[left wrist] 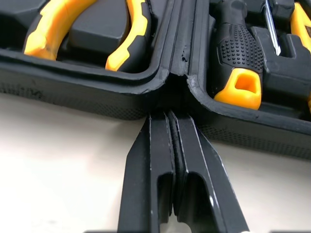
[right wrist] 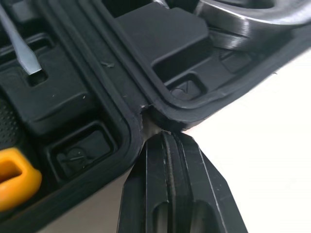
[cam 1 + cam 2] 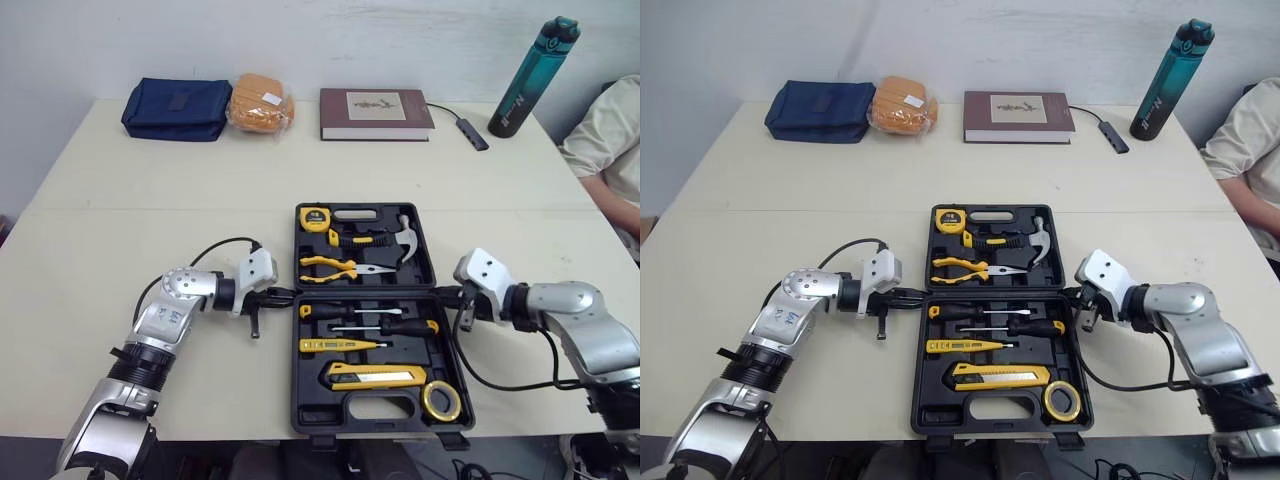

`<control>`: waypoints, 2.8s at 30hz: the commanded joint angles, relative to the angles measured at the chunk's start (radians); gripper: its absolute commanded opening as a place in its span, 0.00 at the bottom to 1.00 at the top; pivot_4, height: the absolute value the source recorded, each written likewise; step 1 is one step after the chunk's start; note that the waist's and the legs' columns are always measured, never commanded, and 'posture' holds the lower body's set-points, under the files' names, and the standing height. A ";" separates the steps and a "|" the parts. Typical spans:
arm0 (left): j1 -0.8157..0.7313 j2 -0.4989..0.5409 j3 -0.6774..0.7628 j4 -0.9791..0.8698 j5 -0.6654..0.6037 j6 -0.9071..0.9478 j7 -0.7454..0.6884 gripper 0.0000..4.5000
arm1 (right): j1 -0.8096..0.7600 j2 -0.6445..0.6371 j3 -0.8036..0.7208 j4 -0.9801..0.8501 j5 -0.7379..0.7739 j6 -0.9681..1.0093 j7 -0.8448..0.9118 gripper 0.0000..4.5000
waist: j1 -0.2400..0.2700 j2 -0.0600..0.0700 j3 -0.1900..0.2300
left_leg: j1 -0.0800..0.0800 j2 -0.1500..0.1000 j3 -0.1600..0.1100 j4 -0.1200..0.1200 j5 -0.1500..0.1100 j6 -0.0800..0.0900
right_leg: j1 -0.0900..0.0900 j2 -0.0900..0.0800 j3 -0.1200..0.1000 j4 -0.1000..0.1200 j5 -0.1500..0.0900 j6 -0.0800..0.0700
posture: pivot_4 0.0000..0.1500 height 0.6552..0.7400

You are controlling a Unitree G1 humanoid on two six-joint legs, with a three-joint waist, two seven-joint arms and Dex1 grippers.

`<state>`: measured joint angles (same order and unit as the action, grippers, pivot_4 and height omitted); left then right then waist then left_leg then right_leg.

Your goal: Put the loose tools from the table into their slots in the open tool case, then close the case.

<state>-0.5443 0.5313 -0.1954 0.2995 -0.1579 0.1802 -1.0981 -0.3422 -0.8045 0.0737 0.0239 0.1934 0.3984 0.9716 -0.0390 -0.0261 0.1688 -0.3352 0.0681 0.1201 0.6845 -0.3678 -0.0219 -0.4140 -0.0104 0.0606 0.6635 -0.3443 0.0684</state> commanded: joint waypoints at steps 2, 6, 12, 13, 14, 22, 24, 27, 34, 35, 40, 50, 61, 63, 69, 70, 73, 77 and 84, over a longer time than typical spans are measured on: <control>-0.052 -0.019 0.009 0.058 0.025 -0.038 0.026 0.00 | -0.054 0.032 0.007 -0.008 -0.001 -0.023 0.012 0.00 | 0.001 0.000 0.000 | 0.000 0.000 0.000 0.000 0.000 0.000 | 0.000 0.000 0.000 0.000 0.000 0.000 | 1.00 1.00; -0.081 -0.024 0.013 0.118 0.046 -0.069 0.039 0.00 | -0.060 0.041 0.007 0.003 -0.014 -0.026 0.015 0.00 | 0.001 0.000 0.000 | 0.000 0.000 0.000 0.000 0.000 0.000 | 0.000 0.000 0.000 0.000 0.000 0.000 | 1.00 1.00; -0.079 -0.018 0.020 0.145 0.062 -0.094 0.042 0.00 | -0.034 0.033 0.000 -0.014 -0.039 -0.023 -0.010 0.00 | 0.001 0.000 0.000 | 0.000 0.000 0.000 0.000 0.000 0.000 | 0.000 0.000 0.000 0.001 0.000 0.000 | 1.00 1.00; -0.077 -0.016 0.023 0.147 0.065 -0.094 0.048 0.00 | -0.029 0.028 -0.002 -0.016 -0.050 -0.019 -0.020 0.00 | 0.001 0.000 0.000 | 0.000 0.000 0.000 0.000 0.000 0.000 | 0.000 0.000 0.000 0.001 0.000 0.000 | 1.00 1.00; -0.076 -0.012 0.029 0.152 0.067 -0.088 0.058 0.00 | -0.027 0.019 -0.003 -0.012 -0.068 -0.006 -0.038 0.00 | 0.001 0.000 0.000 | 0.000 0.000 0.000 0.000 0.000 0.000 | 0.000 -0.001 0.000 0.001 0.000 0.000 | 1.00 1.00; -0.013 0.081 0.147 0.054 -0.023 0.189 0.091 0.17 | 0.004 -0.028 -0.158 -0.080 0.009 0.191 -0.102 0.15 | -0.007 0.001 0.000 | 0.000 0.000 0.000 -0.001 0.000 0.000 | 0.000 -0.001 0.000 0.001 0.000 0.000 | 1.00 1.00; 0.000 0.104 0.180 -0.034 -0.068 0.310 0.102 0.34 | -0.010 -0.029 -0.209 -0.122 0.063 0.306 -0.116 0.31 | -0.013 0.001 0.000 | 0.000 0.001 0.000 -0.001 0.001 -0.001 | -0.001 -0.001 0.000 0.002 0.000 -0.001 | 1.00 1.00; -0.074 0.092 0.250 -0.124 -0.150 0.607 0.202 0.65 | -0.077 -0.014 -0.272 -0.164 0.143 0.515 -0.158 0.64 | -0.014 0.001 0.000 | 0.000 0.001 -0.001 -0.001 0.001 -0.002 | -0.001 -0.001 -0.001 0.004 -0.001 -0.001 | 1.00 1.00; -0.289 -0.010 0.291 -0.107 -0.176 1.025 0.437 0.98 | -0.323 0.106 -0.310 -0.125 0.236 0.937 -0.328 0.99 | -0.013 0.001 0.000 | -0.001 0.000 -0.002 -0.003 0.001 -0.002 | -0.002 -0.001 -0.001 0.002 -0.001 -0.001 | 1.00 1.00; -0.304 -0.023 0.290 -0.096 -0.172 1.038 0.459 0.98 | -0.351 0.123 -0.304 -0.112 0.235 0.972 -0.350 0.99 | -0.014 0.001 0.000 | -0.002 0.000 -0.002 -0.003 0.001 -0.002 | -0.002 -0.001 -0.001 0.003 -0.001 -0.001 | 1.00 1.00; -0.327 -0.044 0.253 -0.087 -0.170 1.076 0.492 0.98 | -0.414 0.169 -0.251 -0.085 0.227 1.036 -0.407 0.99 | -0.019 0.001 0.000 | -0.017 -0.001 -0.001 0.002 0.003 -0.003 | -0.020 -0.002 0.000 0.013 0.000 -0.001 | 1.00 1.00; -0.350 -0.085 0.206 -0.041 -0.160 1.050 0.528 0.98 | -0.472 0.186 -0.176 0.022 0.216 1.010 -0.443 0.99 | -0.020 0.001 0.000 | -0.022 -0.002 0.000 0.003 0.006 -0.006 | -0.030 -0.001 0.000 0.019 -0.002 -0.003 | 1.00 1.00; -0.322 -0.087 0.146 -0.063 -0.143 1.005 0.524 0.50 | -0.486 0.202 -0.124 0.113 0.189 0.937 -0.465 0.88 | -0.027 0.001 0.000 | -0.022 -0.002 0.000 0.003 0.006 -0.007 | -0.030 -0.001 0.001 0.019 -0.002 -0.003 | 1.00 1.00; -0.315 -0.085 0.136 -0.064 -0.137 0.998 0.528 0.50 | -0.491 0.205 -0.122 0.116 0.190 0.932 -0.463 0.72 | -0.027 0.001 0.000 | -0.022 -0.002 0.000 0.003 0.006 -0.007 | -0.030 -0.001 0.000 0.019 -0.002 -0.003 | 1.00 1.00; -0.278 -0.082 0.090 -0.091 -0.129 0.987 0.528 0.17 | -0.502 0.209 -0.107 0.115 0.193 0.938 -0.461 0.03 | -0.025 0.002 -0.002 | -0.021 -0.002 0.000 0.004 0.006 -0.007 | -0.029 -0.002 0.000 0.020 -0.002 -0.003 | 1.00 1.00; -0.273 -0.084 0.088 -0.093 -0.130 0.989 0.531 0.14 | -0.503 0.210 -0.106 0.114 0.196 0.942 -0.461 0.00 | -0.024 0.003 -0.002 | -0.020 -0.002 0.000 0.005 0.006 -0.007 | -0.028 -0.002 0.000 0.020 -0.002 -0.003 | 1.00 1.00; -0.262 -0.091 0.090 -0.099 -0.136 0.999 0.543 0.11 | -0.499 0.215 -0.107 0.103 0.205 0.955 -0.467 0.00 | -0.021 0.003 -0.003 | -0.019 -0.002 0.000 0.005 0.006 -0.007 | -0.027 -0.002 0.001 0.021 -0.002 -0.003 | 1.00 1.00; -0.252 -0.103 0.099 -0.109 -0.143 0.992 0.550 0.11 | -0.495 0.220 -0.107 0.093 0.210 0.961 -0.474 0.00 | -0.021 0.004 -0.003 | -0.019 -0.002 0.000 0.005 0.006 -0.007 | -0.027 -0.002 0.001 0.020 -0.002 -0.003 | 1.00 1.00; -0.245 -0.150 0.165 -0.191 -0.166 0.863 0.542 0.09 | -0.472 0.234 -0.112 0.009 0.212 0.834 -0.463 0.00 | -0.016 0.004 -0.003 | -0.020 -0.002 0.000 0.005 0.006 -0.007 | -0.027 -0.002 0.000 0.020 -0.002 -0.003 | 1.00 1.00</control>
<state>-0.7911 0.3968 -0.0182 0.1484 -0.3145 1.0978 -0.5442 -0.8049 -0.5753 -0.0272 0.0938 0.3985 1.2950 0.4916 -0.0555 -0.0224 0.1655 -0.3549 0.0661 0.1197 0.6898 -0.3615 -0.0286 -0.4407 -0.0122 0.0611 0.6838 -0.3460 0.0651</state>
